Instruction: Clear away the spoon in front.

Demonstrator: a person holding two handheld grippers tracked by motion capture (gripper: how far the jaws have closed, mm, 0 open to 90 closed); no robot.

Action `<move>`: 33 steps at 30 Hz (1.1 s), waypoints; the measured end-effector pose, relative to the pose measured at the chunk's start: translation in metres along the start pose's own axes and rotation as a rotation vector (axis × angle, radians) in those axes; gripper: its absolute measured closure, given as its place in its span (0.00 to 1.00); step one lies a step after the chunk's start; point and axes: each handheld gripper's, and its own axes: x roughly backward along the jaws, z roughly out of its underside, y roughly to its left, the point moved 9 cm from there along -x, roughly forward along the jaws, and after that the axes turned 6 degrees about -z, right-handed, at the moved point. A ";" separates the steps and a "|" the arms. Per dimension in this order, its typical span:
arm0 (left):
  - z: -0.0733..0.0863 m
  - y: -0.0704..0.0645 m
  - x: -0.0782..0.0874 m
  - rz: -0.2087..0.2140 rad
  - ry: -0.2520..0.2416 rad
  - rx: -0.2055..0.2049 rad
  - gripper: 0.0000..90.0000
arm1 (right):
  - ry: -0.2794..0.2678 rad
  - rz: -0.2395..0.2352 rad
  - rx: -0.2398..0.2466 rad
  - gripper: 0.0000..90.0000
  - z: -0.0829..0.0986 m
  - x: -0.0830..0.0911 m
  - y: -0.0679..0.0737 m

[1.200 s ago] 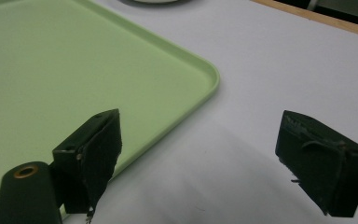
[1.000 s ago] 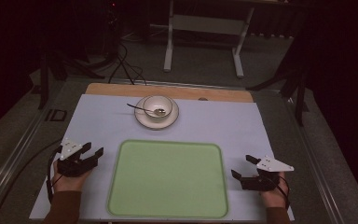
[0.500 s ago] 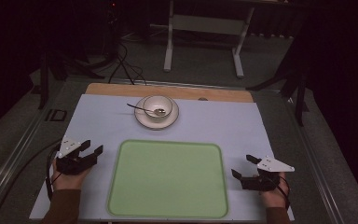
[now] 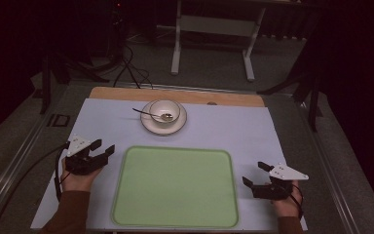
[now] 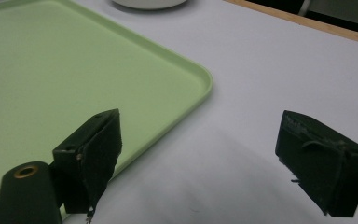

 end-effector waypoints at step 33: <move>-0.050 -0.025 -0.045 0.034 -0.002 -0.040 0.52 | 0.005 0.002 0.002 0.16 0.001 0.001 -0.001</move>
